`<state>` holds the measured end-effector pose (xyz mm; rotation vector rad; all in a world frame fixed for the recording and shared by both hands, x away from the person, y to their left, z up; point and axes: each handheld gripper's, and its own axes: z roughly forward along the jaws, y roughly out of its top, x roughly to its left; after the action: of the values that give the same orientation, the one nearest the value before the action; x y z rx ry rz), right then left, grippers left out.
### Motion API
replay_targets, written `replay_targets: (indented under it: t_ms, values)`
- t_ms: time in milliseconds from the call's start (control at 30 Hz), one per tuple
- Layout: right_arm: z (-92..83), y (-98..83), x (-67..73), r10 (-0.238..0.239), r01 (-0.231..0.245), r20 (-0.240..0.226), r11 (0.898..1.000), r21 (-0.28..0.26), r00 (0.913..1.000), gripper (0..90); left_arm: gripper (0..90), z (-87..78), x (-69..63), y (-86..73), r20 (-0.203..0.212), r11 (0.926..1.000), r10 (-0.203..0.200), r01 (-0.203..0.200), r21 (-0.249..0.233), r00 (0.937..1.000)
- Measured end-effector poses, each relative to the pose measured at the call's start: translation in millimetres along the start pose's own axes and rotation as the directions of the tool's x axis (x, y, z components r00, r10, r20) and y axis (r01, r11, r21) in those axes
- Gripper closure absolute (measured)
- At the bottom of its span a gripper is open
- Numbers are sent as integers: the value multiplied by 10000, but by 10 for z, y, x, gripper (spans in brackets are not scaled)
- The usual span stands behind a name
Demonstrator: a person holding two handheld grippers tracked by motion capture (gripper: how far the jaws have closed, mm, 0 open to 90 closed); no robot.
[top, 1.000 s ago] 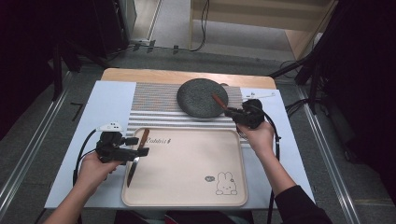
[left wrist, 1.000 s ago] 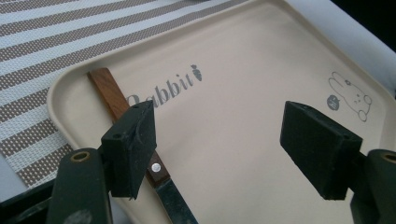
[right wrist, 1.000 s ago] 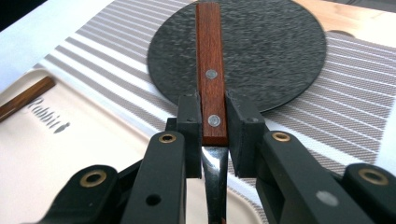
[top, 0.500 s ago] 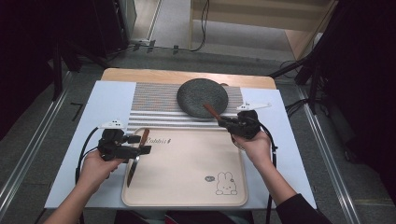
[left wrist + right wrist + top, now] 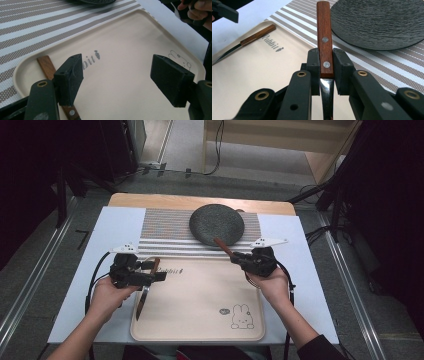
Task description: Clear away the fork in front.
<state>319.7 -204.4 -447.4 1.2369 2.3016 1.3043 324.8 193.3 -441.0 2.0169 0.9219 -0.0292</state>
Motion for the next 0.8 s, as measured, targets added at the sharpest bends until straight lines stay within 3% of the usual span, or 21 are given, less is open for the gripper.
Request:
replay_targets:
  t_ms: [333, 800]
  values:
    - [22, -30, 173, -210, 208, -211, 9997, -117, 9996, 750, 267, 37, -60, 160, 39, 10000, 50, -50, -16, 10000]
    - [62, -36, 307, -346, 337, -268, 9989, -332, 9990, 750, 268, 79, -99, 337, 1, 10000, 5, -5, -73, 10000]
